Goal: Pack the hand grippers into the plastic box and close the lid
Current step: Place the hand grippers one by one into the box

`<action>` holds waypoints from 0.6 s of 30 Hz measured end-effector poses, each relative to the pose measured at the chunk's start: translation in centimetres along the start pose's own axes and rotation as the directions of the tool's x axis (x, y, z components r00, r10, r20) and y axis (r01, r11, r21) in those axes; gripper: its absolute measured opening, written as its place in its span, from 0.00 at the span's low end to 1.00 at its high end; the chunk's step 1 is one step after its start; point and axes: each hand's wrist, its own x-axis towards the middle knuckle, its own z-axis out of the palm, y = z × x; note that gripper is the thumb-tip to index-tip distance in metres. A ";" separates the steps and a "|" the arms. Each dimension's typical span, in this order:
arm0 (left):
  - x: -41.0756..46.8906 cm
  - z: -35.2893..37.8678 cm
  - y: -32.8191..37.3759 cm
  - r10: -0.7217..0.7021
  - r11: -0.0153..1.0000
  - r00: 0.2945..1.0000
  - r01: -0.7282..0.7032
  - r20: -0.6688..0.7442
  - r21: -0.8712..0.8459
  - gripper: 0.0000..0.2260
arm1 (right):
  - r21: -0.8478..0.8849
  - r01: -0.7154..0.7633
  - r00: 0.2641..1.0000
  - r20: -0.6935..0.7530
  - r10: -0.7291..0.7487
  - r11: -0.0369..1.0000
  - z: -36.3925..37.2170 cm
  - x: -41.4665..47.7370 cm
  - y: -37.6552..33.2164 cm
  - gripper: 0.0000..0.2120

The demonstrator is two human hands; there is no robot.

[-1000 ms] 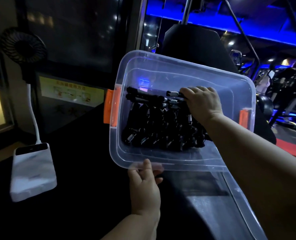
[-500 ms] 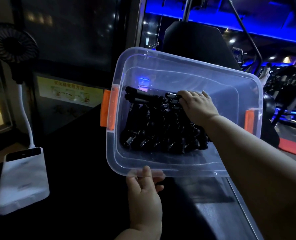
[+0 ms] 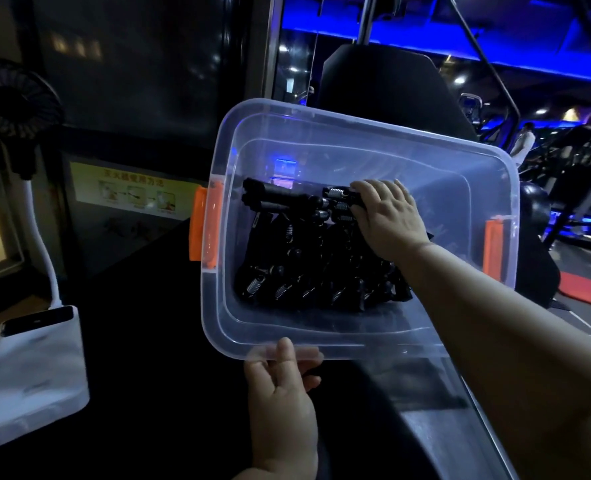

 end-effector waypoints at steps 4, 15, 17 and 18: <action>-0.1 0.0 0.2 0.008 1.000 1.000 -0.008 0.009 0.013 0.05 | -0.015 -0.045 0.997 -0.065 0.044 0.999 -1.0 -1.0 -0.4 0.22; 0.0 0.0 0.3 -0.012 1.000 1.000 0.012 -0.009 0.022 0.05 | 0.124 -0.143 0.957 -0.235 0.169 0.982 -6.3 -9.4 2.4 0.20; -0.1 0.0 0.3 -0.012 1.000 1.000 0.013 -0.012 0.024 0.05 | 0.160 -0.136 0.941 -0.286 0.178 0.978 -7.1 -11.6 3.4 0.18; -0.2 0.1 0.3 -0.011 1.000 1.000 0.012 -0.014 0.025 0.05 | 0.180 -0.148 0.933 -0.300 0.197 0.973 -7.4 -12.8 3.9 0.17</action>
